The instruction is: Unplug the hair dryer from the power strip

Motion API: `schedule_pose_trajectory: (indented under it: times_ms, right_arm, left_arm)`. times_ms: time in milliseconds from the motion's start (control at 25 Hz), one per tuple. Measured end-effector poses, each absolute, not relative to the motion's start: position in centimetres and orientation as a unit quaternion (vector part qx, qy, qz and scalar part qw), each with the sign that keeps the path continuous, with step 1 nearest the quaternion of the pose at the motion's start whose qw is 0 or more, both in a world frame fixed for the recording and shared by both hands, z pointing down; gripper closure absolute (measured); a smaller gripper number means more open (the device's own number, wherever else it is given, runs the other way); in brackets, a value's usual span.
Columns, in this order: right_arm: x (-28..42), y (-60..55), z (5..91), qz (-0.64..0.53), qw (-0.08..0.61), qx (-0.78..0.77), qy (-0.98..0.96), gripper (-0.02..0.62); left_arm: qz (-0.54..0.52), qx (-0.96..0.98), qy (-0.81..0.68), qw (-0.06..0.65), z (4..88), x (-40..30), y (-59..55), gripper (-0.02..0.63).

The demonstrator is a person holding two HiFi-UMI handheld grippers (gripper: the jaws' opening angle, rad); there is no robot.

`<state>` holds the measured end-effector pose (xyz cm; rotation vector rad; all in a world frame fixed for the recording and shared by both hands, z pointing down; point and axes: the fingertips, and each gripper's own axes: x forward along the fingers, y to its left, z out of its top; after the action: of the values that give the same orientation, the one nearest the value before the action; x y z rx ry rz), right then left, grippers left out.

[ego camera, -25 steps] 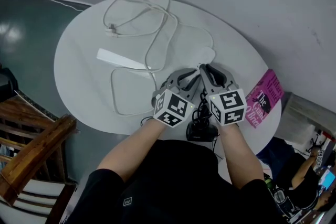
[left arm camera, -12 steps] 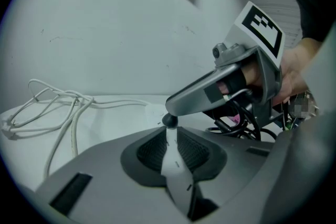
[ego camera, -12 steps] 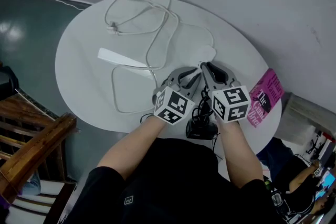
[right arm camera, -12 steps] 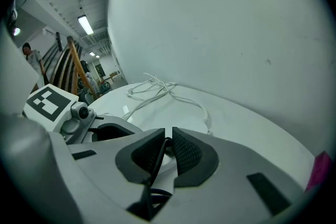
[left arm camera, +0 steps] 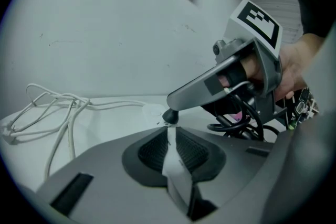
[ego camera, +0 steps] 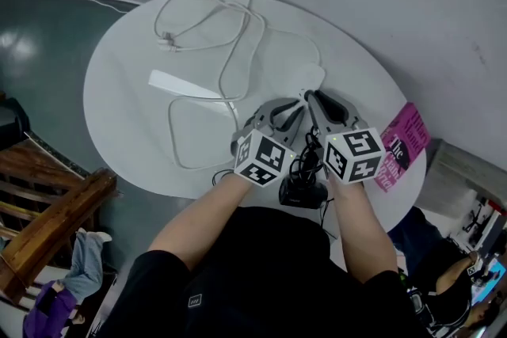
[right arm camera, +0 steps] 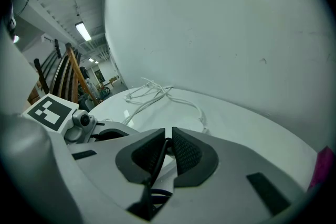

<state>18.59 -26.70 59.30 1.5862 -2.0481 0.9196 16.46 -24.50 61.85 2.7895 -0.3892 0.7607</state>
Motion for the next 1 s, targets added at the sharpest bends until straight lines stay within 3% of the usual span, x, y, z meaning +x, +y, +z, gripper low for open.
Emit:
schedule_pose_trajectory:
  times_ms: [440,640,1000]
  right_arm:
    - [18.0,-27.2,54.6,0.310,0.132,0.557,-0.760,0.537]
    - [20.1,-25.5,54.0,0.318,0.112,0.583,-0.739,0.535]
    - [25.5,-21.7,54.8,0.330,0.085,0.645,-0.684,0.561]
  left_arm:
    - [0.253,0.950,-0.134,0.123,62.1,16.5,-24.7,0.554]
    - [0.272,0.946,-0.107,0.139,61.3,16.7,-24.2,0.474]
    - [0.215,0.957,-0.133,0.145,56.2,14.6,-25.1,0.477]
